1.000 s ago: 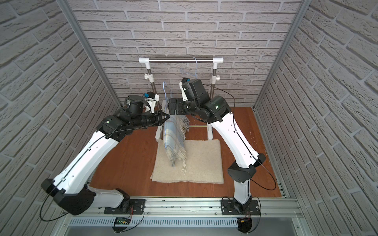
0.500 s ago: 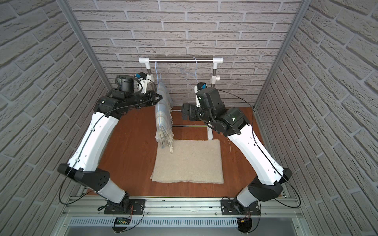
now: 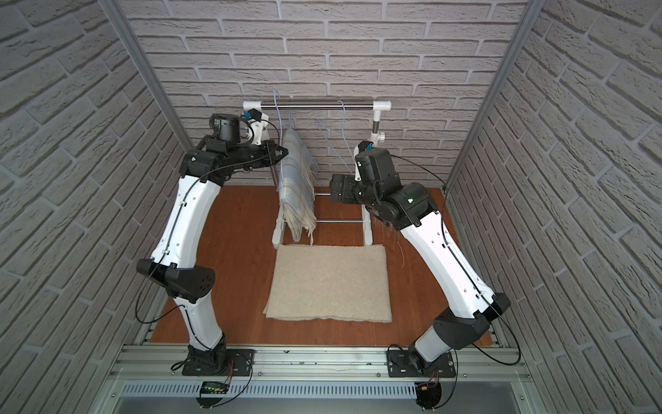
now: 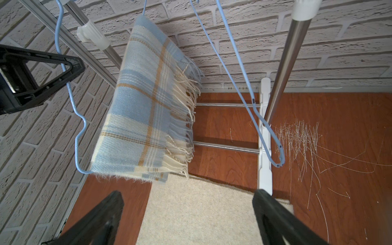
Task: Hang the scarf on the hanger
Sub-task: Place the hanger at the clothesline, then pick up the hanger from the clothesline.
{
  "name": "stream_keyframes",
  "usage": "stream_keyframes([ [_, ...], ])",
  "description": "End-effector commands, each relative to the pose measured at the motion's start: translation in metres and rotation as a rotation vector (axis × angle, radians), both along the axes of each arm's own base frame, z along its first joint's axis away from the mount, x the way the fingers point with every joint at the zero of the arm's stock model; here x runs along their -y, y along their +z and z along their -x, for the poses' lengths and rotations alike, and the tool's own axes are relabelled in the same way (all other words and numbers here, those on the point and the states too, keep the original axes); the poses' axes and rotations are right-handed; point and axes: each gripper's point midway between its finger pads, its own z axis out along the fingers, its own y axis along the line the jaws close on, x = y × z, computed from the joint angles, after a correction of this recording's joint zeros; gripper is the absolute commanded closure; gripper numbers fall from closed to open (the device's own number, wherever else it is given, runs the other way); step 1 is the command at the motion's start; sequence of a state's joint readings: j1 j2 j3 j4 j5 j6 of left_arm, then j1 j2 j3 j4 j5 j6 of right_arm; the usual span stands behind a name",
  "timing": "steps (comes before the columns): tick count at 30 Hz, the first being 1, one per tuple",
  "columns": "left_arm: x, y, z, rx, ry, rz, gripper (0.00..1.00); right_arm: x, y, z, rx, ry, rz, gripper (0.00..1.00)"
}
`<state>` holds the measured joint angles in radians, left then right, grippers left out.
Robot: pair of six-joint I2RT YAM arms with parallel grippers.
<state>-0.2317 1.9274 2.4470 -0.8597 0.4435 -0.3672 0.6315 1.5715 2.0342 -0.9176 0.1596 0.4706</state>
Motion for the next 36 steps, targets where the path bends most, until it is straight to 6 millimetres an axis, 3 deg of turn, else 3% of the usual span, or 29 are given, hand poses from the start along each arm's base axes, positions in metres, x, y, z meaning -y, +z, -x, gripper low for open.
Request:
stream_keyframes([
  [1,-0.003,0.020,-0.017,0.103,-0.010,0.022,1.00,-0.003,-0.005,-0.010,0.000,0.007,-0.014,0.00],
  [6,0.004,-0.010,-0.025,0.022,-0.029,0.015,1.00,0.009,-0.010,-0.020,-0.006,-0.024,-0.003,0.00],
  [11,0.003,-0.024,-0.031,-0.007,-0.018,0.003,1.00,0.022,-0.013,-0.036,0.004,-0.051,0.027,0.00],
  [13,0.002,-0.024,-0.031,-0.007,-0.011,-0.001,0.80,0.024,-0.010,-0.042,0.026,-0.052,0.035,0.00],
  [15,0.001,-0.022,-0.029,-0.001,-0.006,-0.005,0.69,0.027,-0.006,-0.048,0.051,-0.051,0.043,0.01],
  [17,-0.001,-0.019,-0.026,0.005,0.002,-0.008,0.46,0.029,-0.004,-0.057,0.070,-0.051,0.053,0.02],
  [22,-0.008,-0.007,-0.013,0.033,0.031,-0.004,0.07,0.026,-0.014,-0.083,0.093,-0.009,0.097,0.06],
  [29,-0.007,0.011,0.007,0.065,0.040,0.011,0.04,0.022,-0.027,-0.118,0.121,0.037,0.137,0.16],
  [33,-0.003,0.019,0.015,0.084,0.029,0.016,0.04,0.013,-0.027,-0.129,0.126,0.075,0.135,0.23],
  [35,0.000,0.021,0.018,0.086,0.021,0.024,0.04,0.009,-0.030,-0.133,0.119,0.091,0.138,0.34],
  [36,0.001,0.021,0.018,0.087,0.019,0.025,0.04,0.008,-0.033,-0.133,0.108,0.098,0.137,0.45],
])
